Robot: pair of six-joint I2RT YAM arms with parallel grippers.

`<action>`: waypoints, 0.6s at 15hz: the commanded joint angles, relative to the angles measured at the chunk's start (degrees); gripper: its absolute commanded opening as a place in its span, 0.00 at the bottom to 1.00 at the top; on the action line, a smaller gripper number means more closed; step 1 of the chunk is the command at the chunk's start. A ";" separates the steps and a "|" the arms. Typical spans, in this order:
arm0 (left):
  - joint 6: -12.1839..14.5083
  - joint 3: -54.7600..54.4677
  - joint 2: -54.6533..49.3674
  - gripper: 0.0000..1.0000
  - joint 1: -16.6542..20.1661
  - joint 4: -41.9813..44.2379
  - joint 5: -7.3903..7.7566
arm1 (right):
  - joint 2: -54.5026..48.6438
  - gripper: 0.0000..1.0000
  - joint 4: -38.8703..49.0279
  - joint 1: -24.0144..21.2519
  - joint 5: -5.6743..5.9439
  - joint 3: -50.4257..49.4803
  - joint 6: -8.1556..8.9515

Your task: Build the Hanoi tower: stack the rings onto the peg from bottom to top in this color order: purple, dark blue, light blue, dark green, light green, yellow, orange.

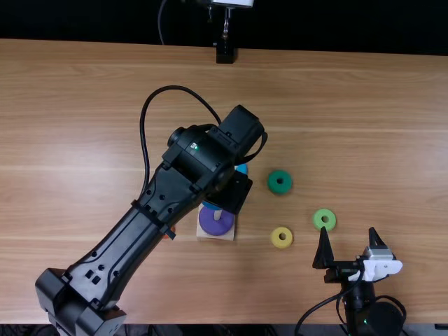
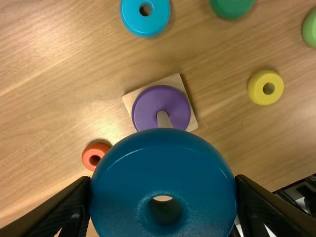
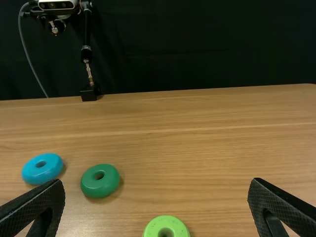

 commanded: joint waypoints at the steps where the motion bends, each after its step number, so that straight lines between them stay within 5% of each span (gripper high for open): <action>1: -0.95 2.33 0.92 0.00 -0.81 -0.02 0.23 | -0.10 1.00 -1.11 -0.40 -0.12 -0.56 0.15; 9: -1.05 2.33 2.33 0.00 -1.52 -0.12 0.34 | -0.10 1.00 -1.11 -0.40 -0.12 -0.56 0.15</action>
